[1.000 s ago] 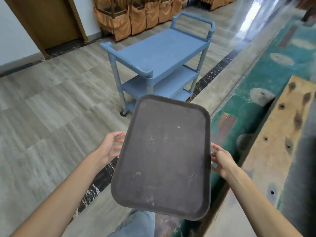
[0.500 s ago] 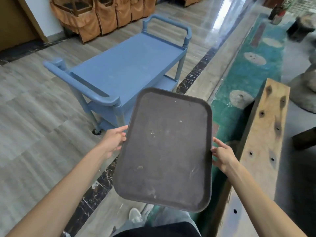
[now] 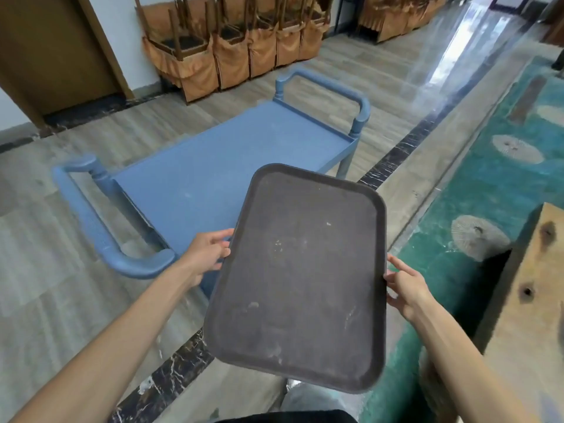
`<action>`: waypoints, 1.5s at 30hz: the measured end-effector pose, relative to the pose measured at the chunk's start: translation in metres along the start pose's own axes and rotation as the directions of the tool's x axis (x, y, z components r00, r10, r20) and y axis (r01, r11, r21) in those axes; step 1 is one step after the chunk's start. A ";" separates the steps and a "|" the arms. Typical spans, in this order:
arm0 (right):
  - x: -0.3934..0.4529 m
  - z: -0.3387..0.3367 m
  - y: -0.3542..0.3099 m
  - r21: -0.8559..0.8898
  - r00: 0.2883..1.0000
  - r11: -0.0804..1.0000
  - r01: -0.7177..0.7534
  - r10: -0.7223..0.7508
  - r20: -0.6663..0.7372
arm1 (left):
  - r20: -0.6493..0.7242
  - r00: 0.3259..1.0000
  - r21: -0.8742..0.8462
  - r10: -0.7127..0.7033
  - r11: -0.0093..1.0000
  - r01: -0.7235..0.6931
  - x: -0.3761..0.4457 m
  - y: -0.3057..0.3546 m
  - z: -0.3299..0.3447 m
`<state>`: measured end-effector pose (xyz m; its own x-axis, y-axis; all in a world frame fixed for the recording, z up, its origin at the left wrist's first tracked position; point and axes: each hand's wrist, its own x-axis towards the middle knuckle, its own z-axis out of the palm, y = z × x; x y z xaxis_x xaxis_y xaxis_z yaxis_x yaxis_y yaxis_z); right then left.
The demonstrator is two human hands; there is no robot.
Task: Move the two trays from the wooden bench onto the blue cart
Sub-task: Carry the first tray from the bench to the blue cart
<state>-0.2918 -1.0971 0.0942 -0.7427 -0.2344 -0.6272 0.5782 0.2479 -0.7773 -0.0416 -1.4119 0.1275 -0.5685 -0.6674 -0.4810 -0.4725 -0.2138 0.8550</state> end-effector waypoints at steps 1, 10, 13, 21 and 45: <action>0.016 0.005 -0.016 -0.017 1.000 1.000 0.003 -0.003 0.022 | -0.023 1.000 -0.011 0.000 1.000 0.000 0.010 0.010 0.002; 0.109 0.116 -0.123 -0.200 0.959 0.978 0.059 0.001 0.284 | -0.285 0.957 -0.143 -0.047 0.990 0.006 0.075 0.051 -0.044; 0.131 0.170 -0.140 -0.228 0.957 0.971 0.073 -0.003 0.291 | -0.356 0.931 -0.181 -0.077 0.983 0.012 0.095 0.057 -0.073; 0.175 0.322 -0.161 -0.382 0.903 0.914 0.136 0.044 0.428 | -0.495 0.855 -0.276 -0.156 0.961 0.016 0.156 0.051 -0.164; 0.243 0.504 -0.134 -0.615 0.794 0.747 0.252 0.204 0.573 | -0.750 0.536 -0.342 -0.386 0.921 0.186 0.210 -0.036 -0.214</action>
<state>-0.3803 -1.6608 0.0215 -0.2779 -0.6742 -0.6842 0.0375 0.7041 -0.7091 0.0006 -1.6972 0.0370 0.3828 -0.8107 -0.4430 -0.3108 -0.5646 0.7646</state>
